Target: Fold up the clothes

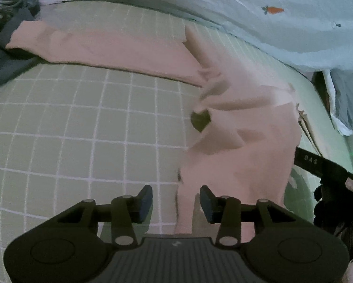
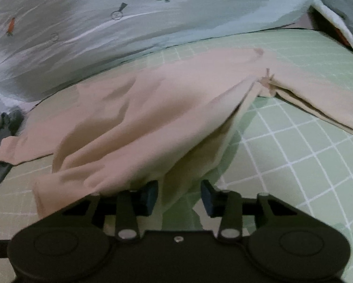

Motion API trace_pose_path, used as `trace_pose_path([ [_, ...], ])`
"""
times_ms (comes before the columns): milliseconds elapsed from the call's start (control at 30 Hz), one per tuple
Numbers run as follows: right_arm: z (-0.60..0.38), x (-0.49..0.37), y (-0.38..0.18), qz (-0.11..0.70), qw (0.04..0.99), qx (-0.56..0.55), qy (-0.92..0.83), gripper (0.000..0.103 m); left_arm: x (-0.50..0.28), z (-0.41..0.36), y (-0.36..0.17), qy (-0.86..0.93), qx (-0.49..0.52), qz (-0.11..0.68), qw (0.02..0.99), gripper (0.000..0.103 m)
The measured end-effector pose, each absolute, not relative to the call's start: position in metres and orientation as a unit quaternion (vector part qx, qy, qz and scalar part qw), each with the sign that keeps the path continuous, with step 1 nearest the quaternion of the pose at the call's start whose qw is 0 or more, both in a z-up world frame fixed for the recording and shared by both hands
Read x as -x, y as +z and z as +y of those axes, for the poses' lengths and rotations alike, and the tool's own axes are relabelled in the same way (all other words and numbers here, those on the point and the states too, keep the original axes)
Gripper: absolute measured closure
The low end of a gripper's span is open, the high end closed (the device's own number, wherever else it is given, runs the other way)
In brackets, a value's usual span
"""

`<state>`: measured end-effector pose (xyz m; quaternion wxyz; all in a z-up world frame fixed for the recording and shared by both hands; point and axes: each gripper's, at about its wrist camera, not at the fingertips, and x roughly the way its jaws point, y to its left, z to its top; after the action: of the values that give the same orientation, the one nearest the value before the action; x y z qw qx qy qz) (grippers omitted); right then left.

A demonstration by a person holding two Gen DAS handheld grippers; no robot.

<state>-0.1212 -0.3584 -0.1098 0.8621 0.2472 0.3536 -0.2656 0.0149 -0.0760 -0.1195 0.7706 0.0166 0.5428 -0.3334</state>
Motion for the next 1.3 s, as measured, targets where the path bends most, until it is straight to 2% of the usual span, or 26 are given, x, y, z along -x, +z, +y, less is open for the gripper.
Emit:
trace_pose_path([
  [100, -0.359, 0.115, -0.112, 0.37, 0.863, -0.235, -0.25, 0.061, -0.01, -0.083, -0.122, -0.331, -0.021, 0.548, 0.768, 0.056],
  [133, -0.359, 0.114, -0.111, 0.375, 0.865, -0.227, -0.244, 0.067, -0.008, -0.085, -0.123, -0.329, -0.023, 0.551, 0.767, 0.056],
  [167, -0.358, 0.112, -0.11, 0.379, 0.868, -0.218, -0.234, 0.077, -0.006, -0.087, -0.124, -0.325, -0.025, 0.553, 0.767, 0.056],
  [200, -0.358, 0.111, -0.109, 0.383, 0.871, -0.209, -0.224, 0.083, -0.004, -0.089, -0.124, -0.32, -0.026, 0.556, 0.767, 0.056],
  [233, -0.357, 0.11, -0.109, 0.388, 0.874, -0.2, -0.216, 0.099, -0.002, -0.09, -0.125, -0.316, -0.027, 0.559, 0.767, 0.056],
  [367, -0.359, 0.117, -0.108, 0.404, 0.876, -0.167, -0.201, 0.1, 0.004, -0.096, -0.13, -0.287, -0.02, 0.573, 0.768, 0.056],
  [633, -0.398, 0.169, -0.101, 0.423, 0.855, -0.153, -0.257, 0.1, 0.018, -0.1, -0.134, -0.228, 0.003, 0.576, 0.785, 0.055],
  [767, -0.415, 0.195, -0.098, 0.428, 0.839, -0.123, -0.314, 0.1, 0.029, -0.104, -0.133, -0.217, -0.006, 0.569, 0.793, 0.05],
  [833, -0.425, 0.207, -0.096, 0.415, 0.838, -0.145, -0.323, 0.098, 0.032, -0.105, -0.133, -0.209, -0.007, 0.567, 0.797, 0.05],
  [900, -0.43, 0.214, -0.095, 0.405, 0.839, -0.163, -0.323, 0.086, 0.035, -0.108, -0.132, -0.204, -0.011, 0.565, 0.799, 0.05],
  [933, -0.431, 0.217, -0.095, 0.401, 0.841, -0.169, -0.321, 0.069, 0.037, -0.11, -0.132, -0.202, -0.013, 0.565, 0.8, 0.05],
  [967, -0.431, 0.218, -0.096, 0.397, 0.842, -0.178, -0.32, 0.055, 0.039, -0.112, -0.131, -0.203, -0.014, 0.566, 0.799, 0.05],
  [1033, -0.436, 0.226, -0.099, 0.384, 0.844, -0.213, -0.308, 0.053, 0.043, -0.117, -0.132, -0.206, -0.013, 0.567, 0.798, 0.05],
  [1100, -0.442, 0.23, -0.103, 0.38, 0.841, -0.246, -0.296, 0.046, 0.049, -0.12, -0.133, -0.214, -0.016, 0.565, 0.796, 0.05],
  [1167, -0.439, 0.231, -0.107, 0.384, 0.842, -0.248, -0.286, 0.045, 0.054, -0.124, -0.133, -0.22, -0.024, 0.562, 0.797, 0.052],
  [1233, -0.437, 0.228, -0.108, 0.39, 0.848, -0.237, -0.269, 0.049, 0.058, -0.128, -0.133, -0.224, -0.028, 0.559, 0.798, 0.06],
  [1300, -0.435, 0.224, -0.109, 0.396, 0.854, -0.225, -0.252, 0.065, 0.061, -0.131, -0.135, -0.227, -0.031, 0.557, 0.799, 0.09],
])
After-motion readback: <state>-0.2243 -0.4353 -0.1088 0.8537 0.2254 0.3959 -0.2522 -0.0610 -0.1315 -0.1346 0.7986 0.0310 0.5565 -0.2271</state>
